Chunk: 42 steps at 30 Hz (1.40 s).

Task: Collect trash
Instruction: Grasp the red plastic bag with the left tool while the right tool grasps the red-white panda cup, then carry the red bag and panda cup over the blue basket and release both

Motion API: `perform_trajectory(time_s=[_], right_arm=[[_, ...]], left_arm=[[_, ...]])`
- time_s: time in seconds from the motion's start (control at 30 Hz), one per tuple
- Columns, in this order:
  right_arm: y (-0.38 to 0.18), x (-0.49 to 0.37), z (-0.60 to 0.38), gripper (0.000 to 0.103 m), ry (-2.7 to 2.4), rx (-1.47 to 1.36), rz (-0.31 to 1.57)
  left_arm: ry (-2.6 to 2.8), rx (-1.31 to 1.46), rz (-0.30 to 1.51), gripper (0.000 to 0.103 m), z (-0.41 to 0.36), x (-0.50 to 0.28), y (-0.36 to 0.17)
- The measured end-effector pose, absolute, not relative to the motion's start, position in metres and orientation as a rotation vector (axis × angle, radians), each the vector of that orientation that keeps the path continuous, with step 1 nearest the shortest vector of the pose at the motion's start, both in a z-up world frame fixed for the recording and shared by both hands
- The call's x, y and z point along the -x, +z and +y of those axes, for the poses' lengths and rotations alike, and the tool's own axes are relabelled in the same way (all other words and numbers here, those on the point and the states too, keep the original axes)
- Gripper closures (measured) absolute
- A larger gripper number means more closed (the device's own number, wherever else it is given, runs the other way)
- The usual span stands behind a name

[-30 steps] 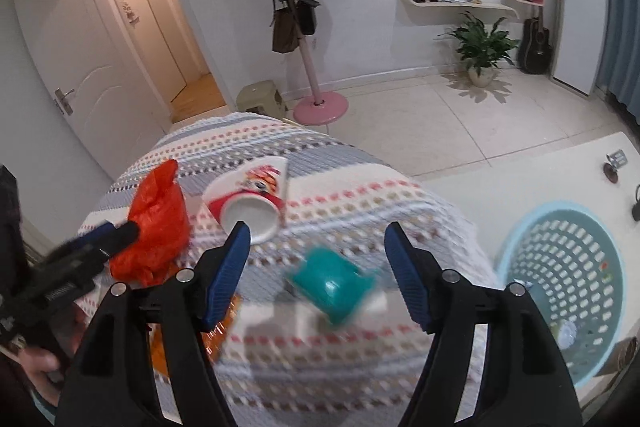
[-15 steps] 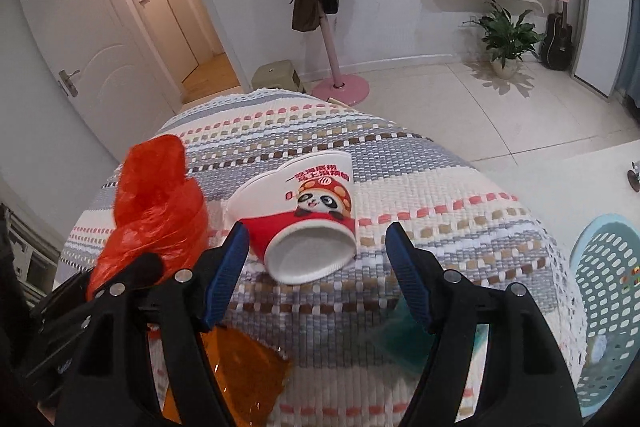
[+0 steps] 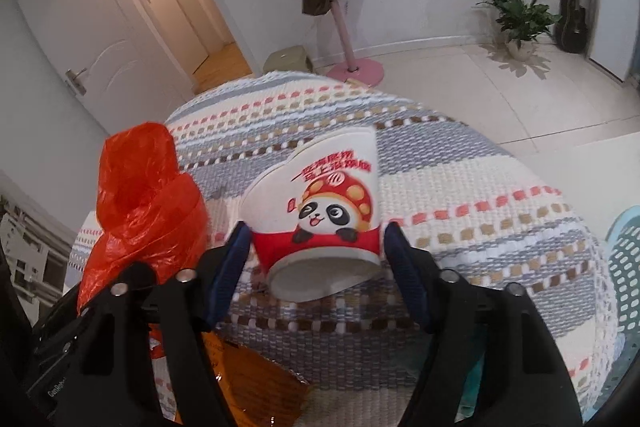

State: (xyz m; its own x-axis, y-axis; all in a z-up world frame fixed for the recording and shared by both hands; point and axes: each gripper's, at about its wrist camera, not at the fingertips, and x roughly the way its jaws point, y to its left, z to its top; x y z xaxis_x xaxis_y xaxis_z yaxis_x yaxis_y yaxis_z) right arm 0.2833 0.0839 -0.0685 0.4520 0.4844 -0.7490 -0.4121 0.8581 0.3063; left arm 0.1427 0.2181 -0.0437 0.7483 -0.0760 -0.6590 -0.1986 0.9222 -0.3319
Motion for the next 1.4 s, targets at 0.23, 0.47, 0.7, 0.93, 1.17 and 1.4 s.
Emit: perform_trajectory(time_s=[0.23, 0.47, 0.7, 0.93, 1.17, 1.4], right_arm=[[-0.052, -0.267, 0.083, 0.046, 0.553, -0.048, 0.879], [-0.016, -0.247, 0.055, 0.046, 0.535, -0.06, 0.798], [0.019, -0.23, -0.008, 0.046, 0.457, -0.096, 0.706], [0.04, -0.215, -0.094, 0.046, 0.359, -0.158, 0.643], [0.033, -0.206, -0.167, 0.046, 0.271, -0.223, 0.638], [0.021, -0.194, -0.221, 0.045, 0.2, -0.238, 0.627]], left_arm=[[0.054, 0.384, 0.699, 0.058, 0.207, -0.14, -0.033], [0.024, 0.354, 0.629, 0.058, 0.193, -0.133, -0.003], [-0.035, 0.31, 0.582, 0.058, 0.158, -0.129, 0.033], [-0.114, 0.234, 0.55, 0.058, 0.097, -0.135, 0.058], [-0.219, 0.178, 0.565, 0.058, 0.027, -0.151, 0.061], [-0.286, 0.105, 0.601, 0.058, -0.031, -0.166, 0.05]])
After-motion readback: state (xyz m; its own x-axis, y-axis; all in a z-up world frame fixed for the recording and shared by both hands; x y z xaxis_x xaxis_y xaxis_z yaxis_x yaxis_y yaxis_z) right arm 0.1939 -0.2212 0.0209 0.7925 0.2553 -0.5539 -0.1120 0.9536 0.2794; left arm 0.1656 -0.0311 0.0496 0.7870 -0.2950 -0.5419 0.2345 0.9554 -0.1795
